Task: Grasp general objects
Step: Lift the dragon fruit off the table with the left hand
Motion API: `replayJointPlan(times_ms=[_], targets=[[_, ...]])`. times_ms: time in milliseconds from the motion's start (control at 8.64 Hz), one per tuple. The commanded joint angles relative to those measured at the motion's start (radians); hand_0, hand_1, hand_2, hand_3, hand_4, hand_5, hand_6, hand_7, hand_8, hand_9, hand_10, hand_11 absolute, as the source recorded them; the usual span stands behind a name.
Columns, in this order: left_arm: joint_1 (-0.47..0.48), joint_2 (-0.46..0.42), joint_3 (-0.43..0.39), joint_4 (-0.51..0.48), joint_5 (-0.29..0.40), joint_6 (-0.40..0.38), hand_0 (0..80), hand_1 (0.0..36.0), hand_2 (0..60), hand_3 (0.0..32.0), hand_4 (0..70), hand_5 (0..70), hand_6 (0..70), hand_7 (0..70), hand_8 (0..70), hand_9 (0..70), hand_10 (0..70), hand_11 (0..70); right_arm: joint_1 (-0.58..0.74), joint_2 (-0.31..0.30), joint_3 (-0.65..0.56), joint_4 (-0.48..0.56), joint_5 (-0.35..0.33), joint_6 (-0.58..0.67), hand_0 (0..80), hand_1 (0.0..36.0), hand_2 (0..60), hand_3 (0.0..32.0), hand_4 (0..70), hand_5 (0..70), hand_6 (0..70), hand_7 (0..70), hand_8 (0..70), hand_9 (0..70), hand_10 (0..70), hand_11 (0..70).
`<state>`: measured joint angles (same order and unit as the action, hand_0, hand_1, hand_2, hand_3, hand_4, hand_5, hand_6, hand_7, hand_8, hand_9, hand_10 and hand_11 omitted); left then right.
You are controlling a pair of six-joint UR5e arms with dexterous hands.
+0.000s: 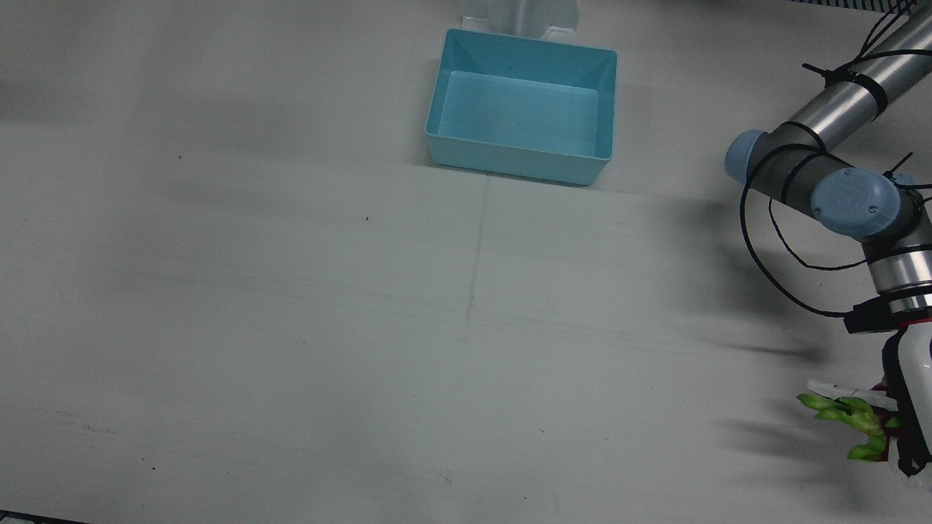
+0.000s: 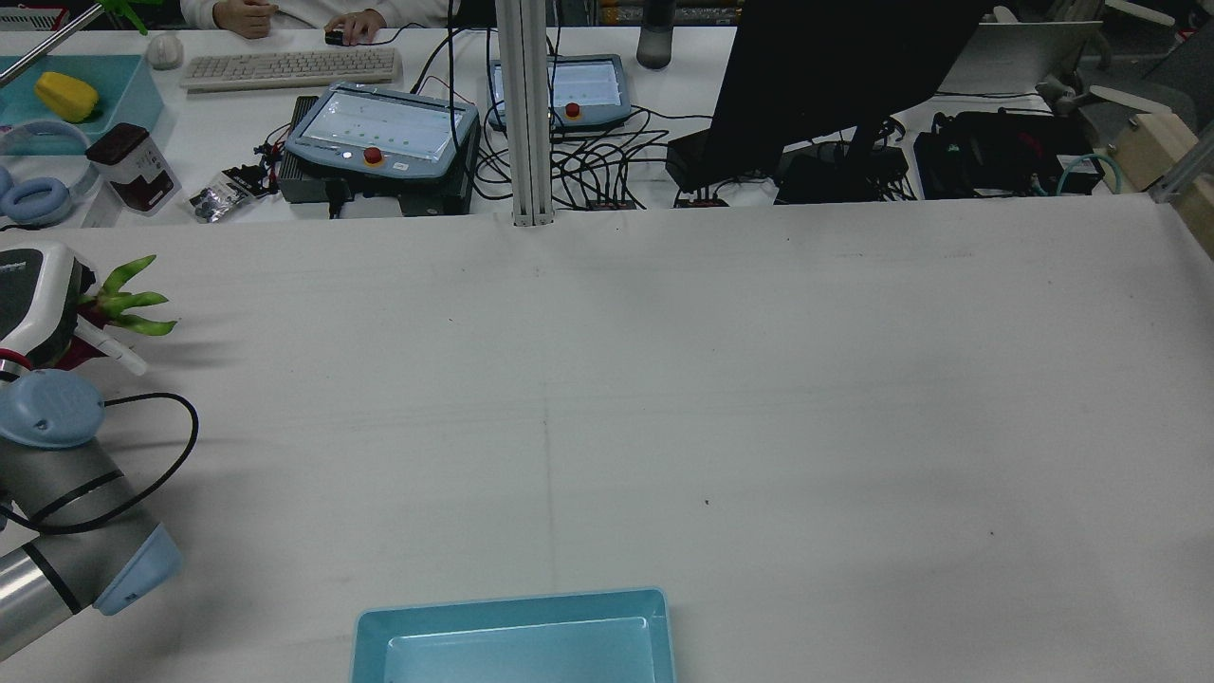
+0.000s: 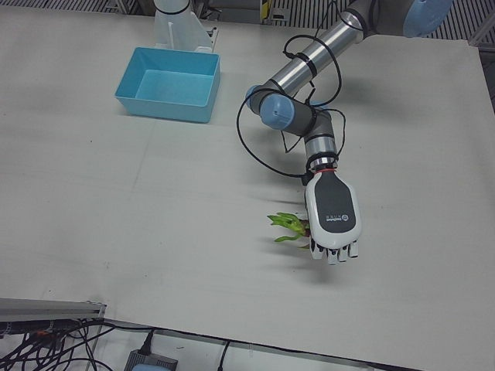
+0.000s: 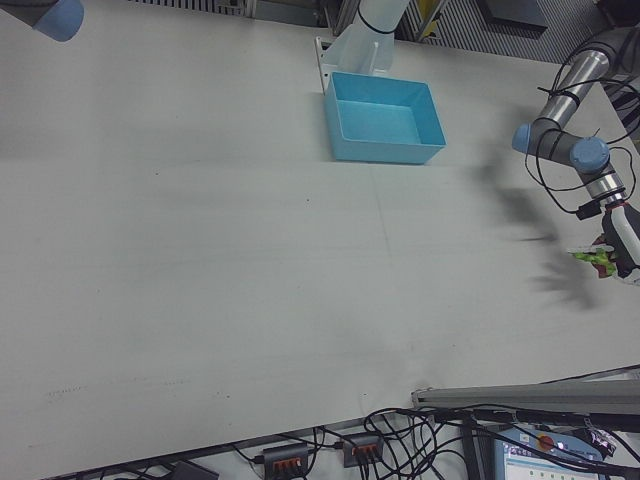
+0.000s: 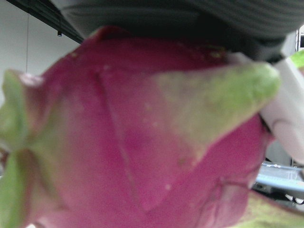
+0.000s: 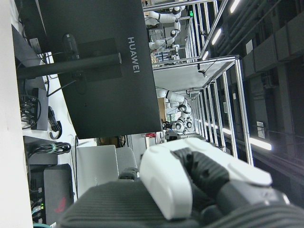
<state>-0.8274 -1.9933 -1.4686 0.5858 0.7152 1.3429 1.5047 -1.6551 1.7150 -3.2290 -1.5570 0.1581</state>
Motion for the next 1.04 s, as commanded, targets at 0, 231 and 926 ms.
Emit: replayJointPlan(times_ms=[0,231,926], targets=[[-0.006,0.008,-0.140,0.040,0.013,-0.170,38.6,0.0,16.8,0.0,42.4,70.0,66.5,70.0,52.5,70.0,55.3,70.0,-0.001,0.000,0.000,0.000,0.000,0.000,0.0,0.0,0.0,0.0,0.0,0.0,0.0,0.0,0.0,0.0,0.0,0.0],[-0.007,0.005,-0.188,0.031,0.039,-0.220,38.3,0.0,16.2,0.0,42.0,70.0,66.2,70.0,53.2,70.0,57.9,70.0,0.000,0.000,0.000,0.000,0.000,0.000,0.0,0.0,0.0,0.0,0.0,0.0,0.0,0.0,0.0,0.0,0.0,0.0],[-0.107,-0.005,-0.276,-0.350,0.497,-0.359,39.5,0.0,22.2,0.0,49.4,70.0,70.0,70.0,60.4,70.0,66.2,70.0,0.000,0.000,0.000,0.000,0.000,0.000,0.0,0.0,0.0,0.0,0.0,0.0,0.0,0.0,0.0,0.0,0.0,0.0]])
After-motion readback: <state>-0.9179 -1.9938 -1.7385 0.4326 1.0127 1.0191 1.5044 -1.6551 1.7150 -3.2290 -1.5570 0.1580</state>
